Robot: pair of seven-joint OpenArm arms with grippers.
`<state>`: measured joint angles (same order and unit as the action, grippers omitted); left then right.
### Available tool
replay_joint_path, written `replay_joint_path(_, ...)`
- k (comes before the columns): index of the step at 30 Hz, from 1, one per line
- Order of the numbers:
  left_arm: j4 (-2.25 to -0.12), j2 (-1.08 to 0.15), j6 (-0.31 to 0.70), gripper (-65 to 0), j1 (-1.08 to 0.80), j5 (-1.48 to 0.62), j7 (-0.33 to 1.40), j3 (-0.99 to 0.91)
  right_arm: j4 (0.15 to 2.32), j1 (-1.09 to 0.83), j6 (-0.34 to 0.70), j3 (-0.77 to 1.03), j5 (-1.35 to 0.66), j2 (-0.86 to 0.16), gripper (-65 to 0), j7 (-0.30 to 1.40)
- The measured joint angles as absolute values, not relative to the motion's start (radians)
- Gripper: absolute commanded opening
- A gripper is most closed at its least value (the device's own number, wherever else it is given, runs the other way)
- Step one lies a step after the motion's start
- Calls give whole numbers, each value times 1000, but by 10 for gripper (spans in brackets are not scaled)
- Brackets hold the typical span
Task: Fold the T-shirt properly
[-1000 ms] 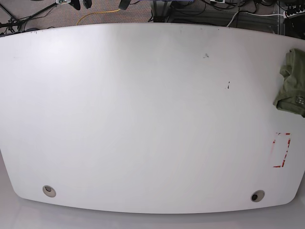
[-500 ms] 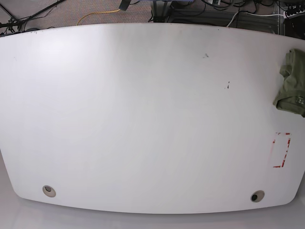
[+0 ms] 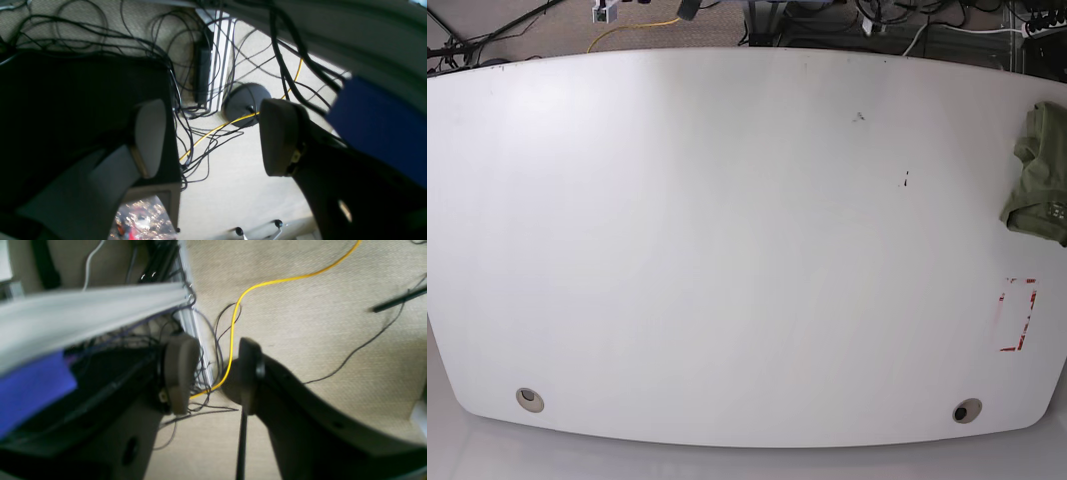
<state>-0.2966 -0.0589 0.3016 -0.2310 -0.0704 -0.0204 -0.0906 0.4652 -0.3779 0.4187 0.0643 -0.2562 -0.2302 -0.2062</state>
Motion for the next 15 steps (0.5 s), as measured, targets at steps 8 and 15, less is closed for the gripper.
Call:
replay_joint_path(8, -162, -70, 302, -247, -113, -72, -18, -91, 328, -255, 338, 65, -96, -221, -420, -200)
replay_joint_path(15, -144, -73, 165, -247, -114, -53, -16, -62, 300, -229, 265, 66, 0, -191, -419, -198)
